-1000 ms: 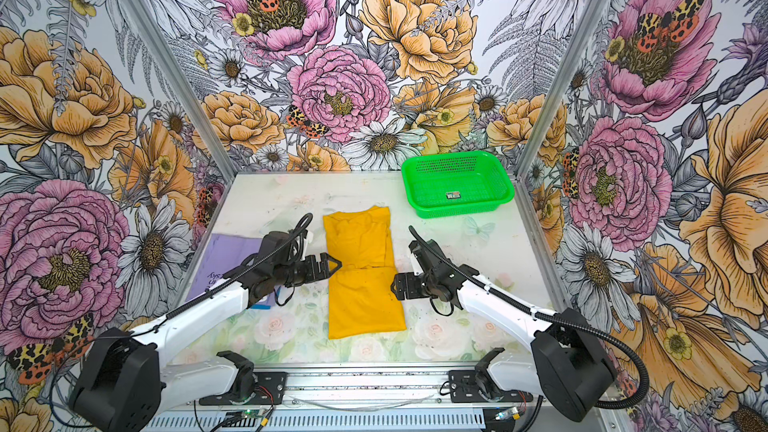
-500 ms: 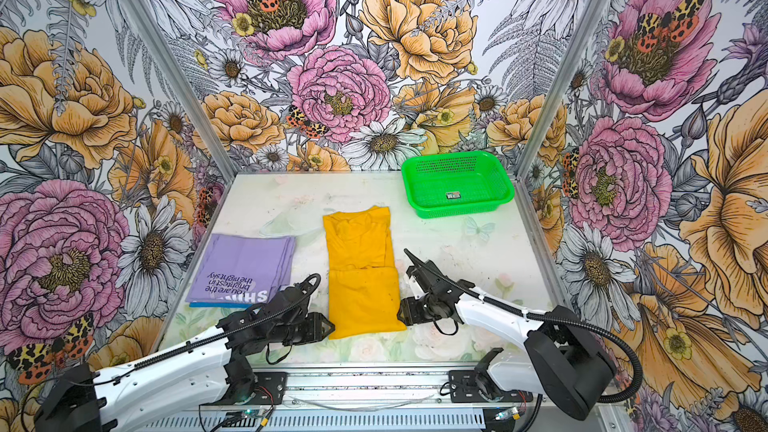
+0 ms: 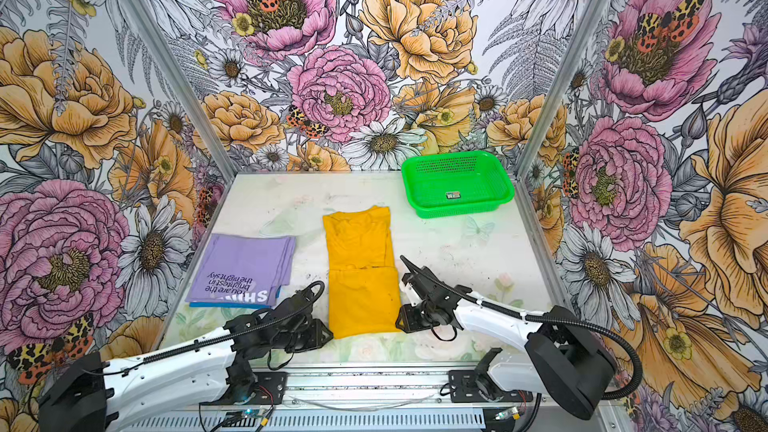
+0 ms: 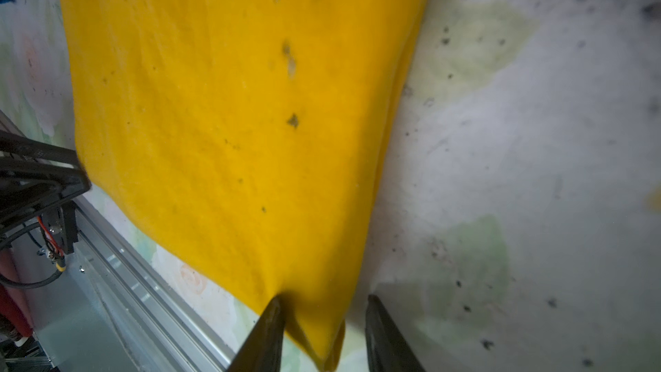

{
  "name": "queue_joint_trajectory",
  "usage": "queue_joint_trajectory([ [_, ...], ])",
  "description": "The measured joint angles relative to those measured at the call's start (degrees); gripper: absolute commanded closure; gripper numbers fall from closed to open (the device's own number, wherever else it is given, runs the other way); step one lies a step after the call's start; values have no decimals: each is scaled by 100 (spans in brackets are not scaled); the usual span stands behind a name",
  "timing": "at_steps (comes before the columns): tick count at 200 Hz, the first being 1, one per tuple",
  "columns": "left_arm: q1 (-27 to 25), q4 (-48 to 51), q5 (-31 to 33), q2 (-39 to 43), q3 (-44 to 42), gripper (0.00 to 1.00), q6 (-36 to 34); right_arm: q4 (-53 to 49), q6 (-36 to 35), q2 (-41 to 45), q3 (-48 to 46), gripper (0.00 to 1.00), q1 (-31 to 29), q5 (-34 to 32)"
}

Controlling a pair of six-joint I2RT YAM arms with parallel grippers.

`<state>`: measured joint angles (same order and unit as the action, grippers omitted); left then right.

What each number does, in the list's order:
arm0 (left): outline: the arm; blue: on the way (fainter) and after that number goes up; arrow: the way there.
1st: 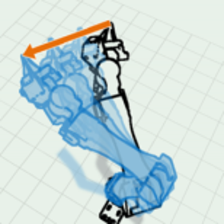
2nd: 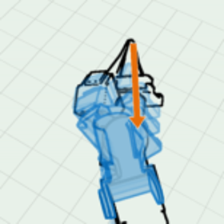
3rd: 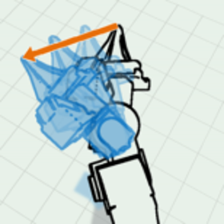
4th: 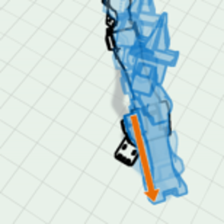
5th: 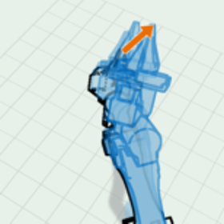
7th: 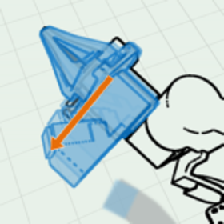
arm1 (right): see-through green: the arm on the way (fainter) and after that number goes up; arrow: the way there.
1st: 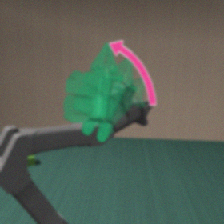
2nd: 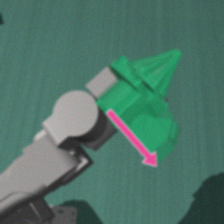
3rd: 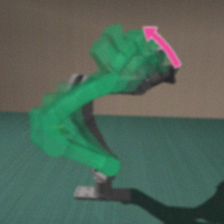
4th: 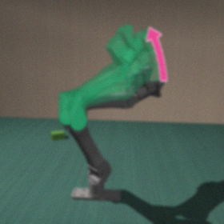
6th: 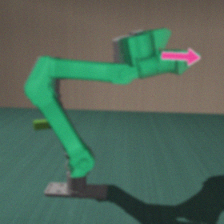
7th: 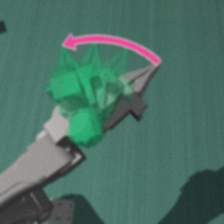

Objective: Fold and stack the t-shirts
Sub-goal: 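Grasp the near corners and lift them with both grippers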

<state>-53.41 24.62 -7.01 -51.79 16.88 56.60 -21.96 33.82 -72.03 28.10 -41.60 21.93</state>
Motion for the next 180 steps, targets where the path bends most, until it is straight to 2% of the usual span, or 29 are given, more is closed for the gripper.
queue_joint_trajectory([
  [49,0,-566,-72,-411,-9,78,-109,85,127,149,-153,61,-83,155],
  [57,0,-614,-79,-437,-9,84,-129,83,140,168,-170,71,-83,175],
  [72,0,-699,-107,-485,-9,98,-162,68,170,168,-186,100,-101,188],
  [103,2,-549,-111,-433,50,100,-319,33,199,197,-201,100,-136,214],
  [139,197,-249,-162,13,323,100,-573,-199,223,544,-173,100,-138,216],
  [180,393,146,-498,247,874,100,-992,-979,234,975,505,100,-256,186],
])
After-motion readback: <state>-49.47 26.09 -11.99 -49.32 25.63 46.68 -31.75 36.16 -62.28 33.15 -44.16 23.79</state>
